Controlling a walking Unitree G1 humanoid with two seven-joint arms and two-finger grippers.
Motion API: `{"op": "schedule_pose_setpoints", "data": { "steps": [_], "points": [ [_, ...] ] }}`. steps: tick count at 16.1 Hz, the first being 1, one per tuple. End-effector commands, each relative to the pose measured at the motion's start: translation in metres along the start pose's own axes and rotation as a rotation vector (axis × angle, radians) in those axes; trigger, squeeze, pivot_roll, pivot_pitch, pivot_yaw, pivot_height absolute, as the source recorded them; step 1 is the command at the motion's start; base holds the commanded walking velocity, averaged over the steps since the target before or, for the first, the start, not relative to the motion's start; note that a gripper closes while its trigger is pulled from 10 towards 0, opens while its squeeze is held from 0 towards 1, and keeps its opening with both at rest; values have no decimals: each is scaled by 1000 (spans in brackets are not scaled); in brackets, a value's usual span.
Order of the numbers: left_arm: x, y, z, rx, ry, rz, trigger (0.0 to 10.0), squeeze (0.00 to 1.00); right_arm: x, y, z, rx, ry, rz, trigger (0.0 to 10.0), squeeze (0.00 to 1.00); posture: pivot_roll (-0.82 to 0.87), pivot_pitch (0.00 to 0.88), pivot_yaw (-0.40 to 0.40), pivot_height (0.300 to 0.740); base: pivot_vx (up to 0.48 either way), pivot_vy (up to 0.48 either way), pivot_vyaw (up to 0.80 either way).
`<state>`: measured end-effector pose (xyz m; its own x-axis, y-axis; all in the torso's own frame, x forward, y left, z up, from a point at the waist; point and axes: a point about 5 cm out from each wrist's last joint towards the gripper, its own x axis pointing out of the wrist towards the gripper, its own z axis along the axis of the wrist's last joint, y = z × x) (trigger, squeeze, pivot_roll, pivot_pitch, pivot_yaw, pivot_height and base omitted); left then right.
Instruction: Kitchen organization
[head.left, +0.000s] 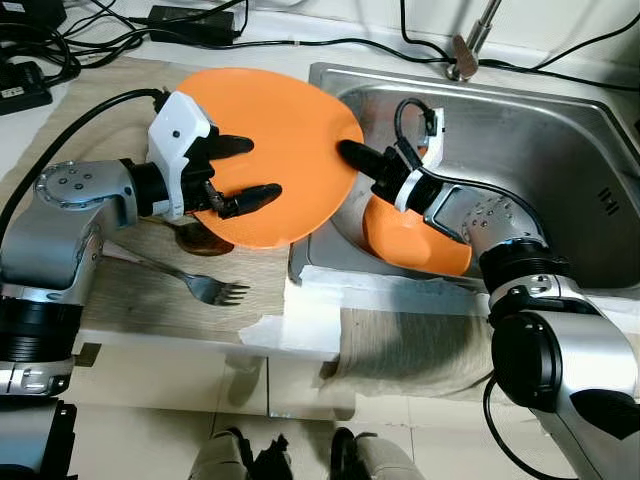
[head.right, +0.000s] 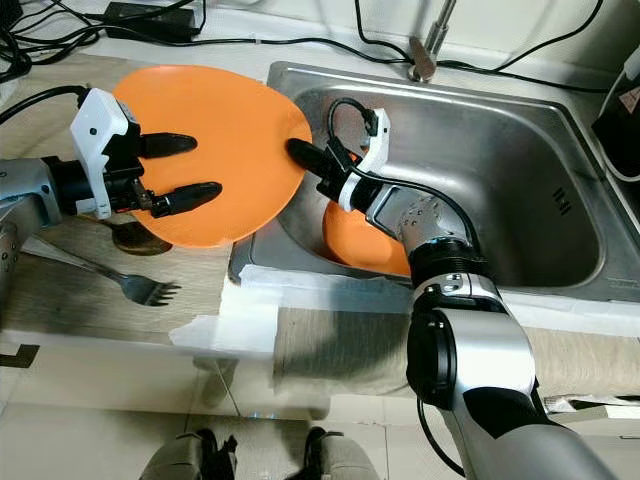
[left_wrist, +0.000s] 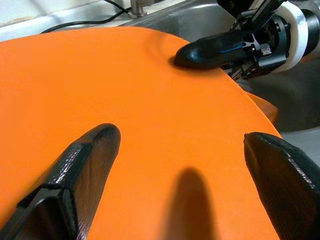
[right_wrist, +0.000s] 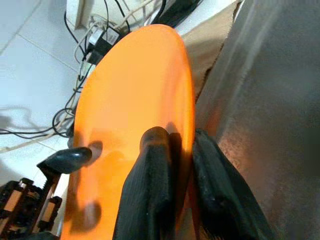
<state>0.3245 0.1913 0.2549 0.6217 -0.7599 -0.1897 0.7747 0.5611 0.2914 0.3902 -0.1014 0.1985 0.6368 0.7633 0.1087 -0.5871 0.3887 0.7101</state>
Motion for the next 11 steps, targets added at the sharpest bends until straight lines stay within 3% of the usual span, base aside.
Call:
{"op": "schedule_pose_setpoints", "data": {
  "steps": [1, 6, 11],
  "points": [
    [-3, -1, 9, 21, -33, 4, 10000, 0, -9, -7, 1, -6, 4, -40, 0, 0, -106, 170, -116, 740, 0, 0, 0],
    [-13, -10, 25, 30, -113, 35, 10000, 0, -38, -7, 27, 37, -125, -37, 0, 0, -117, 161, -94, 740, 0, 0, 0],
    [-21, -17, 38, 38, -162, 64, 10000, 0, -80, 7, 50, 18, -240, -69, 0, 0, -127, 169, -89, 740, 0, 0, 0]
  ]
}}
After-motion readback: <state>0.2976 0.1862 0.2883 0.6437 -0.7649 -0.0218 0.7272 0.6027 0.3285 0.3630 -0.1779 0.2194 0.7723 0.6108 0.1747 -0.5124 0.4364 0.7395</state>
